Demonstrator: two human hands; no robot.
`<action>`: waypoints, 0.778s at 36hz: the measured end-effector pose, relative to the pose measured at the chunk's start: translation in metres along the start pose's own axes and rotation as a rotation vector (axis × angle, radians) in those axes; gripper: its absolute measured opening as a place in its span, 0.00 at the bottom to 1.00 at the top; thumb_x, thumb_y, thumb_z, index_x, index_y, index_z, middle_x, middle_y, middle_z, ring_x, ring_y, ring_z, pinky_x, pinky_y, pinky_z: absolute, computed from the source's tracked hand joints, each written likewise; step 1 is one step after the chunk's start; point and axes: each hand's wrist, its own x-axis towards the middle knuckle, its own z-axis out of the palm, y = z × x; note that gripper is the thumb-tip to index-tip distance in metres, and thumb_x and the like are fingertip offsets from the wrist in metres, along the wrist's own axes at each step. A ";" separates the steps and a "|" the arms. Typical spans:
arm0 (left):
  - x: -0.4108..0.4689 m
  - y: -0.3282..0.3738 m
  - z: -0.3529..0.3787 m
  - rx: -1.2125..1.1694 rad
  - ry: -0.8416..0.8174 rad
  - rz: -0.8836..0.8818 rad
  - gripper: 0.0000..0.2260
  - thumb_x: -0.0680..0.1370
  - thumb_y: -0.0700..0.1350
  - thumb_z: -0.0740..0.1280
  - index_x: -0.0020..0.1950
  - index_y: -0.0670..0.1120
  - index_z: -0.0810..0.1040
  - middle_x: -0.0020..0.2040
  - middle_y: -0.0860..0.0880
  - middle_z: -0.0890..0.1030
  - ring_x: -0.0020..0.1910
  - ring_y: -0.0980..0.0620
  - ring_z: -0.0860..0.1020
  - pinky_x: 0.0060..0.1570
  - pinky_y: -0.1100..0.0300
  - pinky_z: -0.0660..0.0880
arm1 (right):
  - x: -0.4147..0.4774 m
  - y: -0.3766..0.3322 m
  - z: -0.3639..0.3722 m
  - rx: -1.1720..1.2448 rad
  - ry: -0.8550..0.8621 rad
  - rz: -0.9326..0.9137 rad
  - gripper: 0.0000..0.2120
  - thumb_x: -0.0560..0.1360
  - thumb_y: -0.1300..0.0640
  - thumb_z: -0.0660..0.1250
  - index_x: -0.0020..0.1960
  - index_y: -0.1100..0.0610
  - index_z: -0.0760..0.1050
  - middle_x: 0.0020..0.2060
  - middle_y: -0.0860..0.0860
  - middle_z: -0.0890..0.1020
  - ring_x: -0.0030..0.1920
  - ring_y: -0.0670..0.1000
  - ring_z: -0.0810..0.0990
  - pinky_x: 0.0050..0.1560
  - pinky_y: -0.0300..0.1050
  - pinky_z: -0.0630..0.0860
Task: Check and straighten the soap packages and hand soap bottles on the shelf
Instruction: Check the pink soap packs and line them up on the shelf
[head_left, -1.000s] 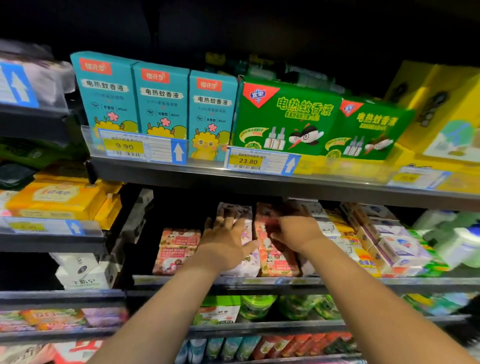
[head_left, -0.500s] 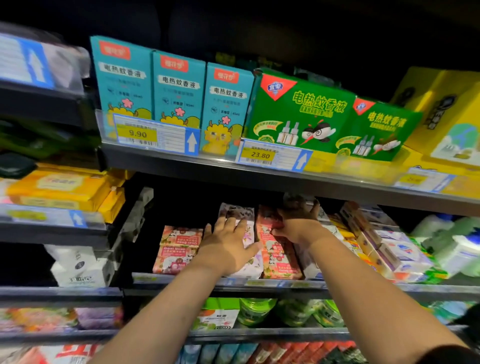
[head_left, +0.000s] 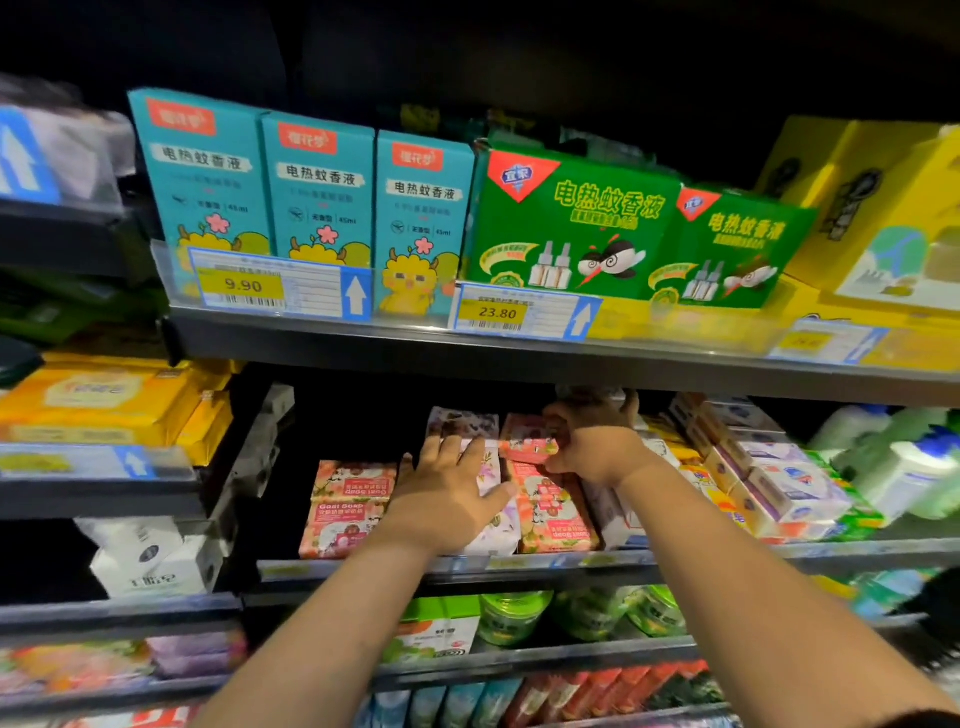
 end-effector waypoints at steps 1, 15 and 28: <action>0.000 0.000 0.000 -0.007 -0.001 0.002 0.34 0.78 0.69 0.53 0.80 0.54 0.52 0.80 0.51 0.53 0.79 0.47 0.47 0.75 0.42 0.52 | -0.001 0.003 0.000 0.035 0.014 -0.005 0.36 0.66 0.37 0.74 0.71 0.39 0.68 0.72 0.47 0.70 0.75 0.55 0.62 0.75 0.67 0.46; -0.003 0.002 -0.017 -0.149 -0.103 0.006 0.40 0.75 0.68 0.63 0.80 0.58 0.47 0.80 0.54 0.50 0.79 0.47 0.52 0.75 0.42 0.52 | -0.078 -0.002 -0.024 1.153 0.134 0.033 0.23 0.68 0.64 0.79 0.49 0.44 0.72 0.42 0.38 0.78 0.40 0.36 0.79 0.40 0.27 0.72; -0.056 0.013 -0.026 -1.240 0.213 0.112 0.20 0.67 0.51 0.75 0.58 0.55 0.79 0.49 0.42 0.82 0.48 0.48 0.81 0.48 0.52 0.81 | -0.117 -0.025 -0.016 1.698 -0.189 0.198 0.19 0.72 0.40 0.74 0.51 0.54 0.85 0.51 0.65 0.84 0.51 0.60 0.82 0.53 0.57 0.82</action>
